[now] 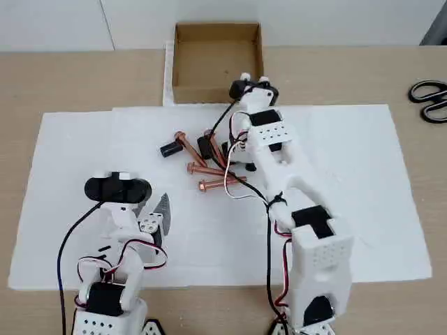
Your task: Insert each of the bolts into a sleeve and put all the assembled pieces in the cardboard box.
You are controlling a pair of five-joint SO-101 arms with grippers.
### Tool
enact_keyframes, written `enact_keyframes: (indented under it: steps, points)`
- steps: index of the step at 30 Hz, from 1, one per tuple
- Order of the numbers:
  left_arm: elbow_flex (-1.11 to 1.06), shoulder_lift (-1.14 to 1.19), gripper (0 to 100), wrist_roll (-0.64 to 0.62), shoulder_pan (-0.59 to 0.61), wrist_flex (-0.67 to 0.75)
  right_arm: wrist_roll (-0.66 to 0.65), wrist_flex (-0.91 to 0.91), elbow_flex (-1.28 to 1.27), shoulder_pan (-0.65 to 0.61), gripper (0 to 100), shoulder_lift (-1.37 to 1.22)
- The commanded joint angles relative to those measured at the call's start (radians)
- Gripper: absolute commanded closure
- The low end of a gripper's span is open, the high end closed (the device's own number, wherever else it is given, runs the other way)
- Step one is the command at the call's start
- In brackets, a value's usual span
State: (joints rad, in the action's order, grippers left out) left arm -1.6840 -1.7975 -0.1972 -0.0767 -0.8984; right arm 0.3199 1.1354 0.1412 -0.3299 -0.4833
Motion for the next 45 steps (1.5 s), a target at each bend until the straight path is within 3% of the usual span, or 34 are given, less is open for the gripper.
enact_keyframes:
  steps: [1,13,19,30,36,45]
  points:
    - [0.004,-0.008,86,0.008,0.011,0.023,0.008,-0.012,0.038,0.002,70.5,-0.005]
    - [0.004,-0.008,86,0.008,0.011,0.023,0.009,-0.012,0.041,0.027,70.8,-0.005]
    - [0.004,-0.008,86,0.008,0.011,0.023,0.009,-0.005,0.041,0.028,79.5,-0.002]
    - [0.004,-0.008,86,0.008,0.011,0.023,0.035,0.042,0.041,0.044,80.4,-0.002]
    - [0.004,-0.008,86,0.008,0.011,0.023,0.034,0.059,0.041,0.079,91.6,-0.001]
    - [0.004,-0.008,86,0.008,0.011,0.023,0.029,0.113,0.043,0.085,92.8,-0.001]
